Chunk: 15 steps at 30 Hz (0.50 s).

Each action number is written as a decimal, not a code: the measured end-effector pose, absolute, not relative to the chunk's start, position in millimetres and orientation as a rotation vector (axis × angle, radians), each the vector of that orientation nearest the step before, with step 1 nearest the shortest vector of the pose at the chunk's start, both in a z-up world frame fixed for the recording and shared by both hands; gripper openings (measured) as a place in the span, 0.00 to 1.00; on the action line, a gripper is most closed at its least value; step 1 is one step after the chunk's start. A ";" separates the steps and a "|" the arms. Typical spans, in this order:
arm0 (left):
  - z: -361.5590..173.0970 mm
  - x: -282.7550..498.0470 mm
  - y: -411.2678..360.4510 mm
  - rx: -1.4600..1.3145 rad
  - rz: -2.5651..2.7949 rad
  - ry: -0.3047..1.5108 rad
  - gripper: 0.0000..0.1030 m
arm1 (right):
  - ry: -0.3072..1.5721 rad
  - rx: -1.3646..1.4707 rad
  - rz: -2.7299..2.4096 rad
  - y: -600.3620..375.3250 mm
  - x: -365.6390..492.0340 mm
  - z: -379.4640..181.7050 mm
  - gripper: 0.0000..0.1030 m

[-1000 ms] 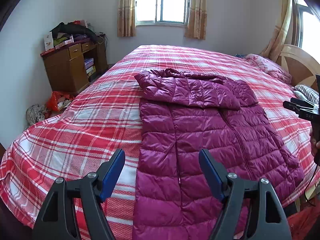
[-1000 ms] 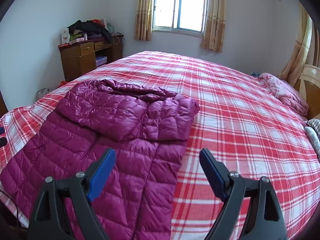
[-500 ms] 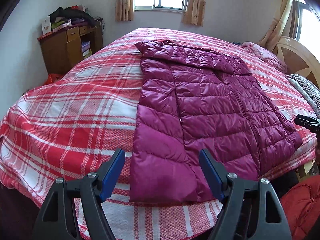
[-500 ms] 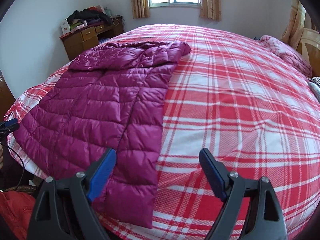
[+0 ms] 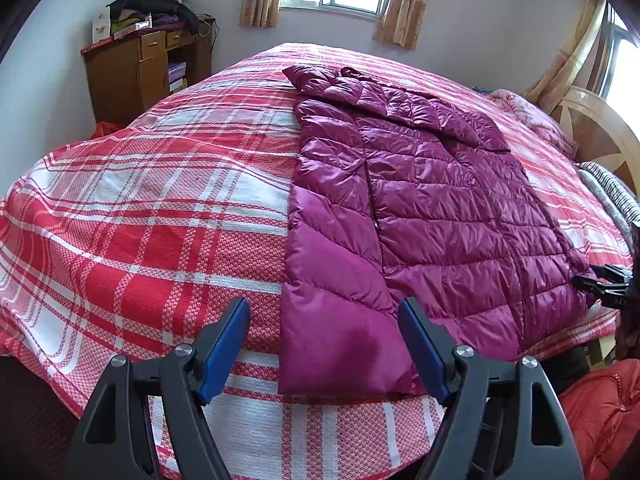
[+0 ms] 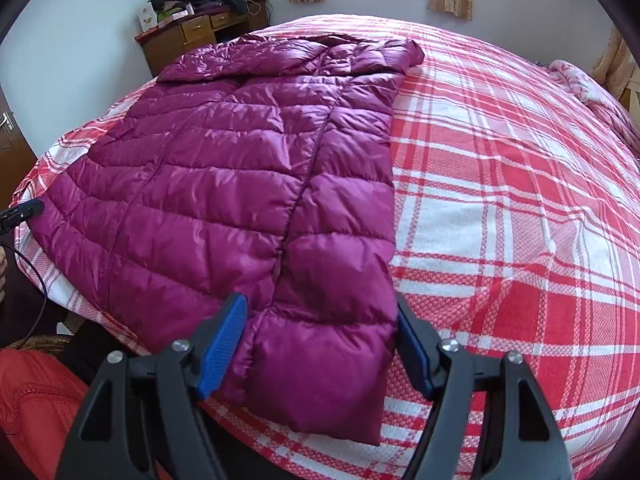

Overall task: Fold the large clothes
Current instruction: 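Release the jacket and lift both grippers away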

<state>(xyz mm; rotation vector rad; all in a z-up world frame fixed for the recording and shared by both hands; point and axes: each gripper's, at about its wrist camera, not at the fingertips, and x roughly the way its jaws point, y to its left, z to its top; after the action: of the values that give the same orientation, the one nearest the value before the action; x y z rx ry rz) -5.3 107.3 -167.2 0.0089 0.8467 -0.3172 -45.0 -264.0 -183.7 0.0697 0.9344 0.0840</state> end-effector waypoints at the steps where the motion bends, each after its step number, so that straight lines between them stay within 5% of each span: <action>1: -167.6 -5.6 104.7 0.024 -0.307 0.849 0.74 | 0.933 0.071 0.083 -264.1 -44.7 -183.7 0.72; 9: -168.9 -2.7 79.6 0.142 -0.212 0.944 0.74 | 0.938 0.076 0.077 -263.6 -44.0 -182.9 0.72; 15: -166.6 -5.2 69.8 0.178 -0.205 0.960 0.58 | 0.940 0.054 0.090 -260.5 -44.1 -183.7 0.58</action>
<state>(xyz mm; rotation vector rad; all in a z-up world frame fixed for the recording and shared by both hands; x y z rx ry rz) -5.2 69.8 -166.6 0.1780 0.9600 -0.2045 -44.1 -260.5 -183.7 0.0545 0.9396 0.0898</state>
